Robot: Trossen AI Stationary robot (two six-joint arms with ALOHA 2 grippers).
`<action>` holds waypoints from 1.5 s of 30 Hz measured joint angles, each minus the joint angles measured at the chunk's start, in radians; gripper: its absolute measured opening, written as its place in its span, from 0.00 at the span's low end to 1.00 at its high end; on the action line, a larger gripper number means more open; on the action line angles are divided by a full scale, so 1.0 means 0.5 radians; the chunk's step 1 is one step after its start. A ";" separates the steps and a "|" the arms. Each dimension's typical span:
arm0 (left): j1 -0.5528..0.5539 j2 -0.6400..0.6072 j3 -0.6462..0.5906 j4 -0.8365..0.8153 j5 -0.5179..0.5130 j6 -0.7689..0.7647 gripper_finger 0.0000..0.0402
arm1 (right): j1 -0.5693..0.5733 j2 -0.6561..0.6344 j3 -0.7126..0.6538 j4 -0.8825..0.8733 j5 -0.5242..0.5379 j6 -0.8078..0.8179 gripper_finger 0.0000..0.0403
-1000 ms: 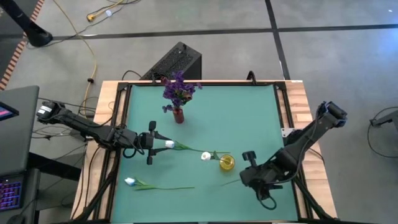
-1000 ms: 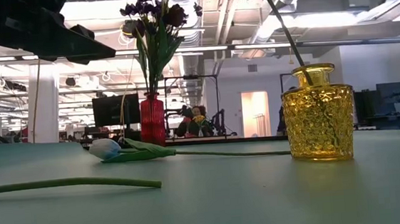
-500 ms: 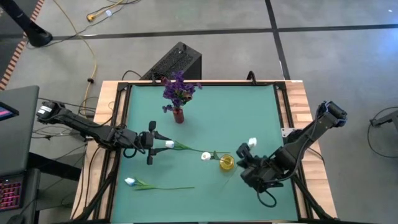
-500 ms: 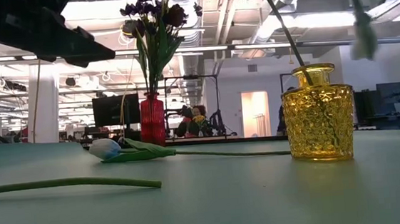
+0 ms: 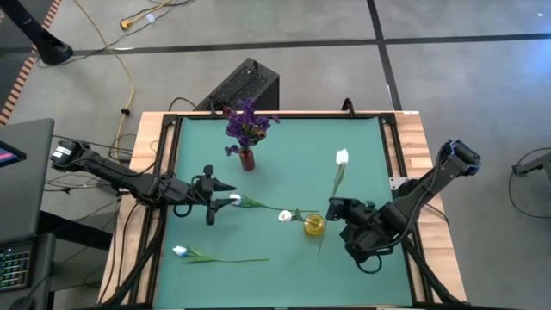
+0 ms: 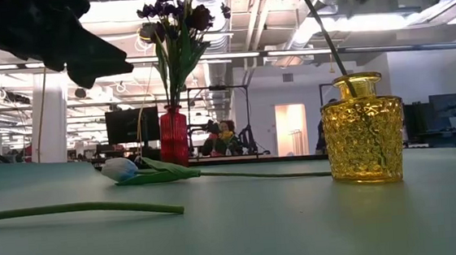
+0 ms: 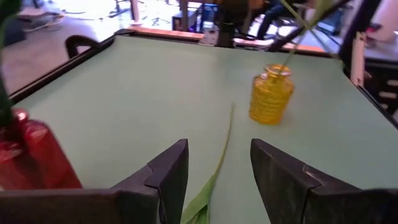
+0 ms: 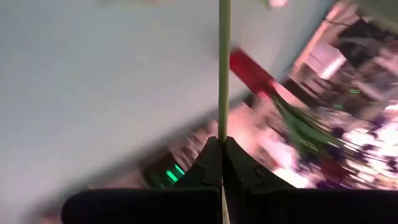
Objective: Sort flowers into vase by color
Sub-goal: Put the white flower into the yellow flower vase
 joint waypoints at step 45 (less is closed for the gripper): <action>-0.001 0.000 0.000 0.000 -0.166 -0.141 0.40 | -0.153 0.001 -0.005 0.197 0.587 -0.924 0.06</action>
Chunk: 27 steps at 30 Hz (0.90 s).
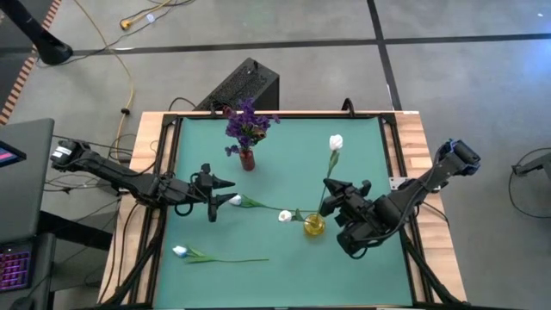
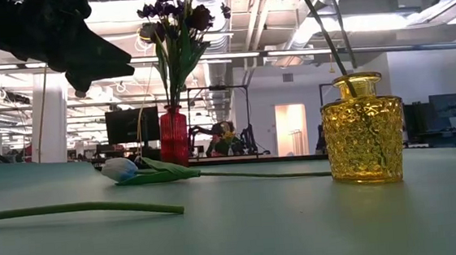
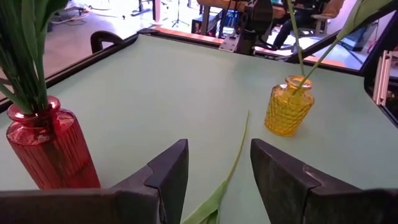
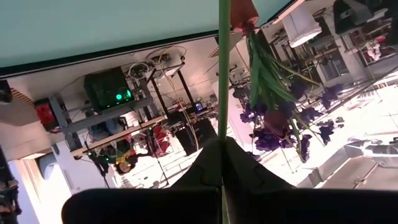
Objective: Sort flowers into vase by color
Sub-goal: Put the white flower into the yellow flower vase
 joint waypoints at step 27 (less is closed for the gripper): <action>0.000 0.000 0.000 -0.002 0.002 0.037 0.40 | -0.040 0.001 -0.089 0.151 -0.160 -0.006 0.06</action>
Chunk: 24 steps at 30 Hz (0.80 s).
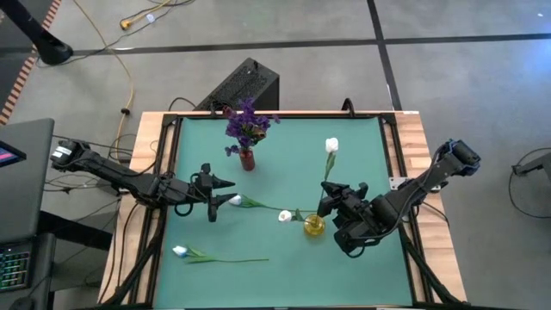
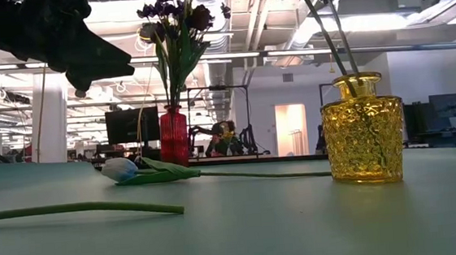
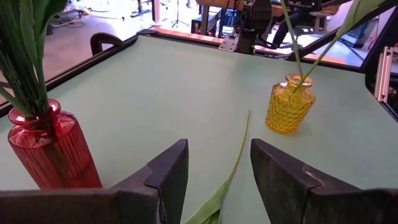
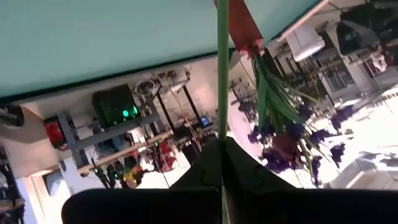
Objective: Sort flowers into vase by color
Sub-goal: Put the white flower into the yellow flower vase
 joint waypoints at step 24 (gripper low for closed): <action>0.000 0.000 0.000 -0.001 -0.002 0.053 0.40 | -0.073 0.000 -0.001 0.177 -0.360 0.093 0.15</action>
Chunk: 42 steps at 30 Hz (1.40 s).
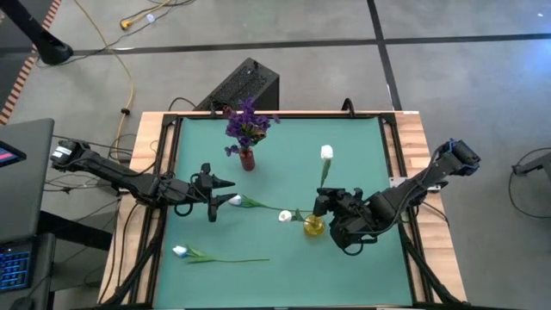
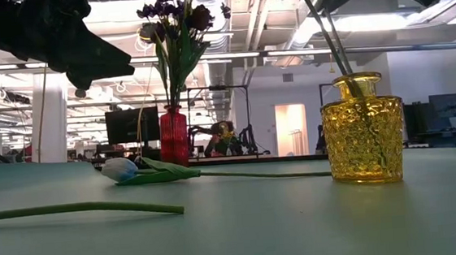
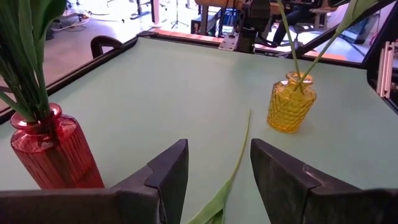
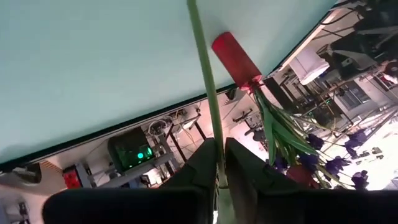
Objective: Sort flowers into vase by color
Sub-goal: Put the white flower into the yellow flower vase, then put the top white-blue flower into the yellow flower vase
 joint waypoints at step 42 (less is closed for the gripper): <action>0.062 1.151 0.849 -0.149 0.352 0.562 0.50 | 0.401 -0.007 -0.023 -0.378 -0.884 3.905 0.41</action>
